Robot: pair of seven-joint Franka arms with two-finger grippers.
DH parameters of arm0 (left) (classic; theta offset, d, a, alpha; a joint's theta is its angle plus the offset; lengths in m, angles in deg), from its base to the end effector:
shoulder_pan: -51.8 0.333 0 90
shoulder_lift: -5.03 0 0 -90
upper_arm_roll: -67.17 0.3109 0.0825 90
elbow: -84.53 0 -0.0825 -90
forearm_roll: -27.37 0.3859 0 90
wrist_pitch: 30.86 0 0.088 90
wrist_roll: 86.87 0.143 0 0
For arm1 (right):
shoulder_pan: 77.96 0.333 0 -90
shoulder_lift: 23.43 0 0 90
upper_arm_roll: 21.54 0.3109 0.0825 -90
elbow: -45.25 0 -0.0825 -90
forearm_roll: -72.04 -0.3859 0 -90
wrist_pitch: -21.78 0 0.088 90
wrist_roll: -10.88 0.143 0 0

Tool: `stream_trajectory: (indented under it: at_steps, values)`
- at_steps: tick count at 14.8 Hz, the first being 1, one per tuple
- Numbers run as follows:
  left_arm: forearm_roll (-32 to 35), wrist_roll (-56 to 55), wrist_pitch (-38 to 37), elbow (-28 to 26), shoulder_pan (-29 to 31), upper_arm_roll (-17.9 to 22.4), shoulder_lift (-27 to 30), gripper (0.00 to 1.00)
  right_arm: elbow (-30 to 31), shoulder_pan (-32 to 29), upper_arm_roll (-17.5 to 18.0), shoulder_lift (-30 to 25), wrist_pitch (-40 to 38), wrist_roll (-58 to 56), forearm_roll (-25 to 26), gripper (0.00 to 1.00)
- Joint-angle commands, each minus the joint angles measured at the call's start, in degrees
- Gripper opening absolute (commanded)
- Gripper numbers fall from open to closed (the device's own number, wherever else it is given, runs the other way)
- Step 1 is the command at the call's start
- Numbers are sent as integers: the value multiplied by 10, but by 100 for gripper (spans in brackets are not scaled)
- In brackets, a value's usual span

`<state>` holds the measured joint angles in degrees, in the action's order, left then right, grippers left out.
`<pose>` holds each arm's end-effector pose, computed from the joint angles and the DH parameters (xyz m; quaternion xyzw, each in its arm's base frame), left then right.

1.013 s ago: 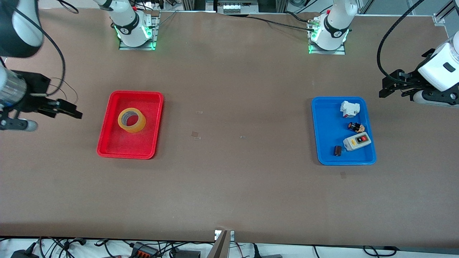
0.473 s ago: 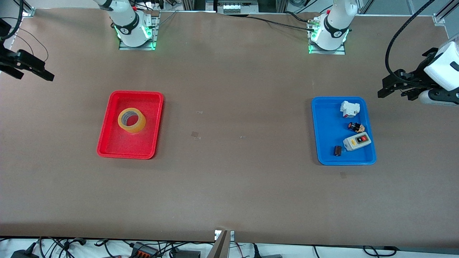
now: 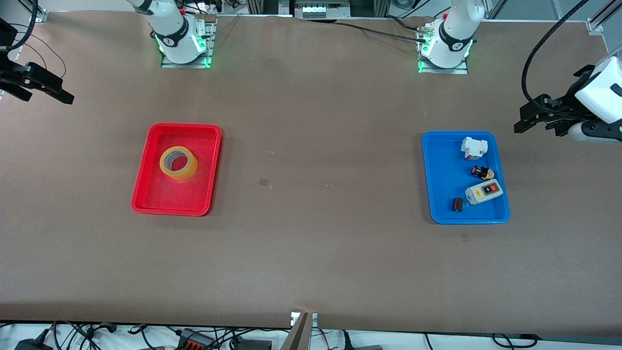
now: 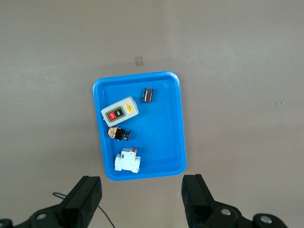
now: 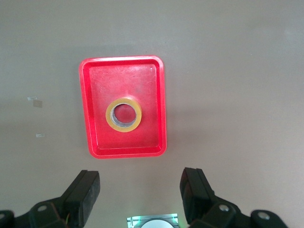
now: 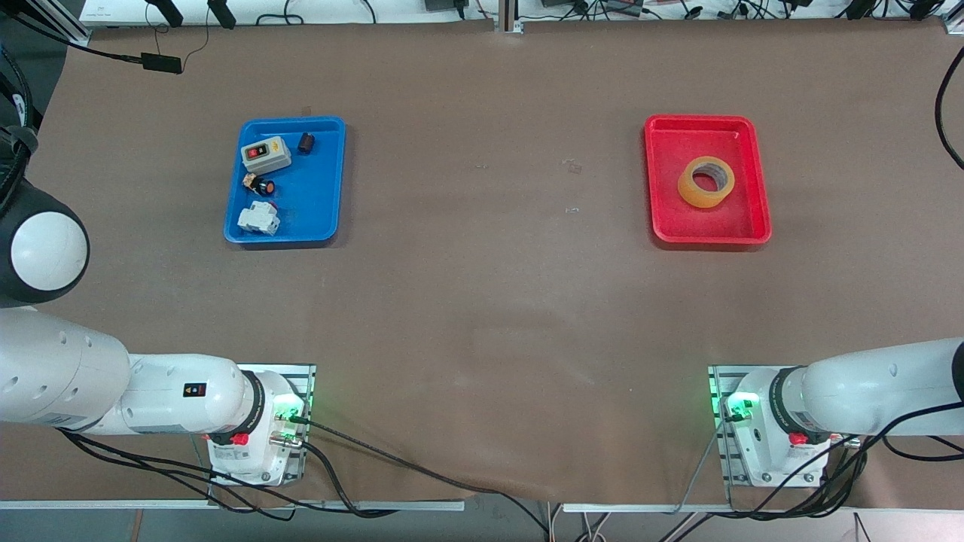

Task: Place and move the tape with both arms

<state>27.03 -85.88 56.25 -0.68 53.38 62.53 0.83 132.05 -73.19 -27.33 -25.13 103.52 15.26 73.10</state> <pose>0.5714 -0.0298 0.5772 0.9992 -0.0354 -0.0201 0.0056 0.5300 -0.0131 0.6134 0.9984 -0.0481 -0.0292 0.0086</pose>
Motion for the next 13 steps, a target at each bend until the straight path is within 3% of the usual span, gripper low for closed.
stream_trajectory:
  at_steps: [1,7,9,10,13]
  values:
    - [10,1,-4,6,2,-4,1,100,10,0,3,-11,4,5,8,99]
    - [10,16,-6,4,2,-4,1,100,6,1,10,-8,1,11,5,99]
    - [10,16,-7,4,2,-5,1,100,8,-62,87,-12,1,12,7,99]
    - [10,15,-7,3,2,-5,0,100,8,-72,105,-12,1,11,9,99]
    - [10,16,-7,2,2,-5,0,100,10,-65,96,-13,-1,12,7,99]
